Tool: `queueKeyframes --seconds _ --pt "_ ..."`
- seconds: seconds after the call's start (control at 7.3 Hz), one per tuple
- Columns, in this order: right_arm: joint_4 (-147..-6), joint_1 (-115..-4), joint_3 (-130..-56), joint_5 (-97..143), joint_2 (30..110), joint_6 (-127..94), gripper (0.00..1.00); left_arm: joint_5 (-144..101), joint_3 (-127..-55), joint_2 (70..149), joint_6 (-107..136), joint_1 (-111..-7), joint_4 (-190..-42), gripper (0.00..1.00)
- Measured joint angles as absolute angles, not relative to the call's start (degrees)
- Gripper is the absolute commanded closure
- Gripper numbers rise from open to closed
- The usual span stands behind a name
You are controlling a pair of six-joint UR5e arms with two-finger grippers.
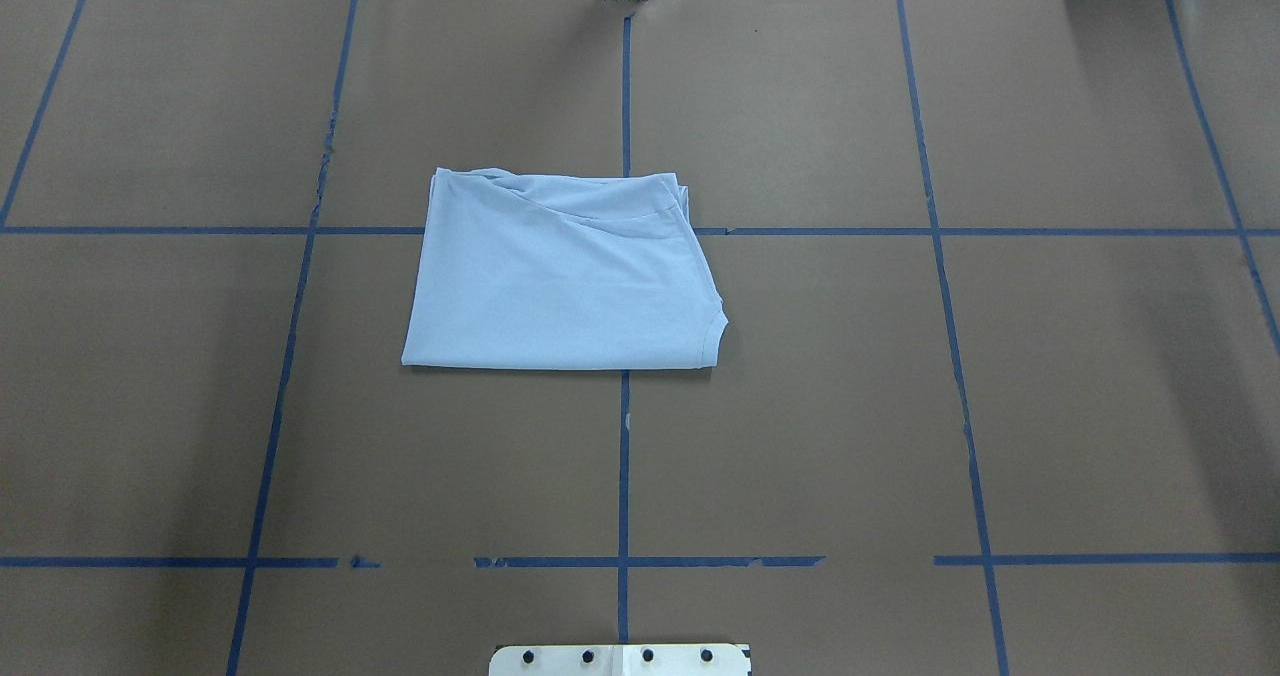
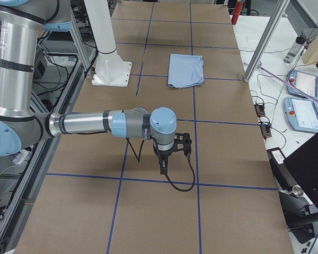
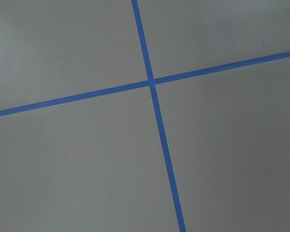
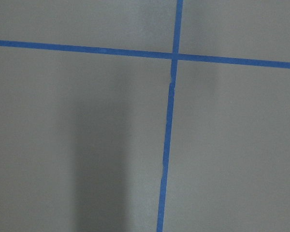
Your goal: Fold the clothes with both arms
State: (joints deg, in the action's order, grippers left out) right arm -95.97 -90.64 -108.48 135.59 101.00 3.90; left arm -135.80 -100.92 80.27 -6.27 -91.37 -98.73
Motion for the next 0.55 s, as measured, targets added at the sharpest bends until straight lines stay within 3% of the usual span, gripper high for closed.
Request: queueKeyframes --seconds 0.55 --pt "-96.3 -89.6 -109.2 135.8 101.2 3.8 0.00 -135.4 -101.0 80.2 -6.2 -91.4 -98.6 0.00"
